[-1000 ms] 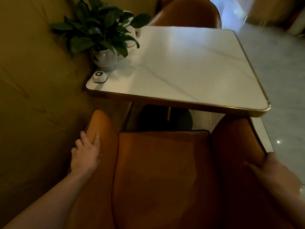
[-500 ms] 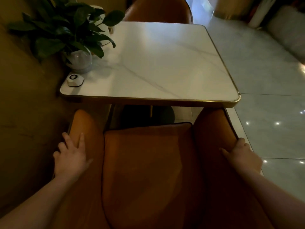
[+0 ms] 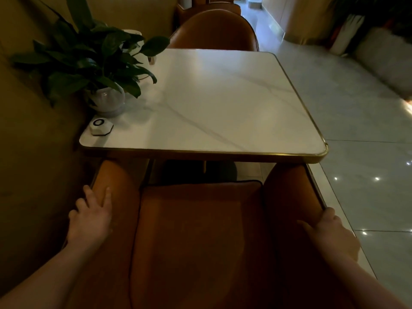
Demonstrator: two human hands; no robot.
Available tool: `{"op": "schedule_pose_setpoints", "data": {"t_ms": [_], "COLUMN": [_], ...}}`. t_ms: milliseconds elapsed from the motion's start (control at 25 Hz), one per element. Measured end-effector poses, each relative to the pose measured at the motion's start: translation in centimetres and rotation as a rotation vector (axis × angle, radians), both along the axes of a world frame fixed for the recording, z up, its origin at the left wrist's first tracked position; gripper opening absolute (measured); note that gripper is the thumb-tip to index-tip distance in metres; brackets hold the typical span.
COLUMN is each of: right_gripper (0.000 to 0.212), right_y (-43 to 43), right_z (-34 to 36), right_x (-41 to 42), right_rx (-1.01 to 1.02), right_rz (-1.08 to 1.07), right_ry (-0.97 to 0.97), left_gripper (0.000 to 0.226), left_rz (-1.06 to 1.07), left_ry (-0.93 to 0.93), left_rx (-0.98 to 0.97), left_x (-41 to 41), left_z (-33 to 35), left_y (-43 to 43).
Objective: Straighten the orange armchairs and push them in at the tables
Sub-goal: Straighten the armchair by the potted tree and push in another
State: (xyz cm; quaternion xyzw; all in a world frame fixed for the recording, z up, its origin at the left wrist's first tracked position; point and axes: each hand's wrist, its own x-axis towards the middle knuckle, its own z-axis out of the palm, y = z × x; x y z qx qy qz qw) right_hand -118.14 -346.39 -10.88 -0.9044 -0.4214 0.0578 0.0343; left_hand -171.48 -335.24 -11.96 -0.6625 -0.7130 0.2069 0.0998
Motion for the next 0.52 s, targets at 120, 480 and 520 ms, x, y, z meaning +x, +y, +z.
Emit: {"op": "schedule_pose_setpoints", "data": {"t_ms": [120, 480, 520], "right_gripper": [0.065, 0.090, 0.086], "right_y": [0.1, -4.0, -5.4], "right_z": [0.0, 1.9, 2.0], "right_x": [-1.0, -5.2, -6.6], "right_rx": [-0.006, -0.175, -0.175], "right_rz": [-0.026, 0.268, 0.321], "right_ry": [0.007, -0.065, -0.066], "left_gripper": [0.103, 0.081, 0.079], "left_rz": [-0.015, 0.004, 0.004], "left_ry": [-0.026, -0.357, -0.406], "left_rx": [-0.009, -0.222, -0.243], "left_x": [-0.6, 1.0, 1.6], "left_z": [-0.1, 3.1, 3.5], "left_y": [1.5, -4.9, -6.9]}}
